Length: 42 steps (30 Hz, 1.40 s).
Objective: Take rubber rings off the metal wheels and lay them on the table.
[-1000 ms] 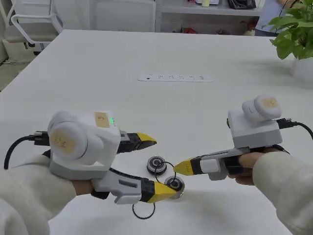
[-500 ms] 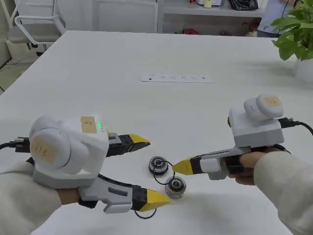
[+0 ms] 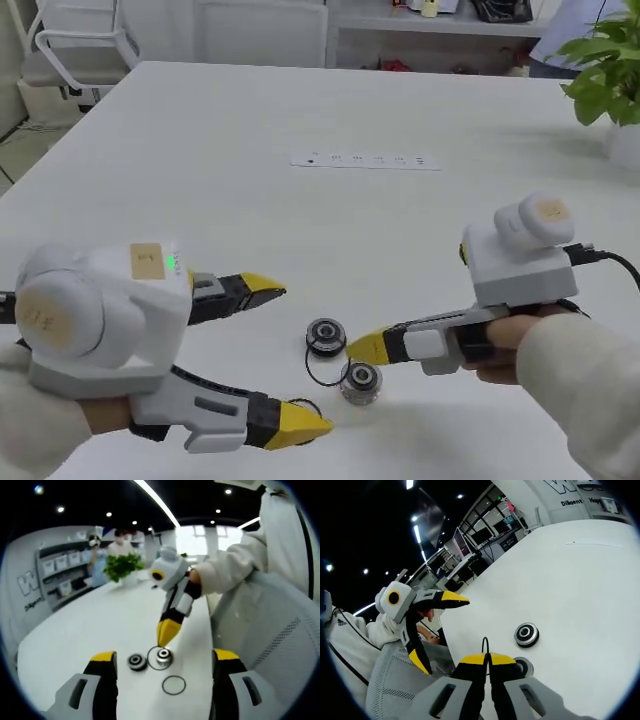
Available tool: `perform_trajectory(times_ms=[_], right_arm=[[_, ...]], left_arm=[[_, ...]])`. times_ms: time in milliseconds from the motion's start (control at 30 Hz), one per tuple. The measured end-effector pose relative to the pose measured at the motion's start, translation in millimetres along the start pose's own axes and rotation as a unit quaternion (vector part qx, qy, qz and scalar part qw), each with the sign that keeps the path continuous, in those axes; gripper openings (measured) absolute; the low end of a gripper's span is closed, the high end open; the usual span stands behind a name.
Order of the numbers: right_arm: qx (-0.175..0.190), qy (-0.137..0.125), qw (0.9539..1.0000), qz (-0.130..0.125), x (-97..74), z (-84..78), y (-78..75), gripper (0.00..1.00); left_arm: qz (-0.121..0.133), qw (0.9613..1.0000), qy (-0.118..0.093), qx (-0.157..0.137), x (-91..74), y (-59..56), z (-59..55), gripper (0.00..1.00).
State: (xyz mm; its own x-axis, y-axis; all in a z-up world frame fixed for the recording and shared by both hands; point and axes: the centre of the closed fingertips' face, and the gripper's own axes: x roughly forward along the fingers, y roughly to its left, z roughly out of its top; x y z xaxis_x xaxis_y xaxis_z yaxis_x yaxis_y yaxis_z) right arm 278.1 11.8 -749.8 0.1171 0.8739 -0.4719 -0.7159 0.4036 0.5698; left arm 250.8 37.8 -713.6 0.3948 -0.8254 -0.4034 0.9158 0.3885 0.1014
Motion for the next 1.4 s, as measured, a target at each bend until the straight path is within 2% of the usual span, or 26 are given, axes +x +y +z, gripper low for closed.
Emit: perform_trajectory(times_ms=[133, 433, 733, 1400], right_arm=[[0.0, 0.006, 1.0, 0.003, 2.6, -2.5, 1.5, 0.0], [-0.004, 0.025, 0.9996, 0.008, 8.8, -11.9, 6.0, 0.0], [-0.008, 0.043, 0.999, 0.011, 13.3, -20.7, 8.6, 0.0], [-0.017, 0.088, 0.9959, 0.016, 24.8, -44.7, 10.9, 0.0]], left_arm=[[0.002, 1.0, 0.009, -0.001, -0.8, 1.2, -4.9, 0.79], [-0.004, 0.9997, 0.018, -0.014, -3.2, -3.8, -14.4, 0.8], [-0.014, 0.9994, 0.027, -0.018, -1.2, -9.6, -18.7, 0.79], [-0.022, 0.9989, 0.035, -0.023, -0.6, -9.9, -25.8, 0.78]])
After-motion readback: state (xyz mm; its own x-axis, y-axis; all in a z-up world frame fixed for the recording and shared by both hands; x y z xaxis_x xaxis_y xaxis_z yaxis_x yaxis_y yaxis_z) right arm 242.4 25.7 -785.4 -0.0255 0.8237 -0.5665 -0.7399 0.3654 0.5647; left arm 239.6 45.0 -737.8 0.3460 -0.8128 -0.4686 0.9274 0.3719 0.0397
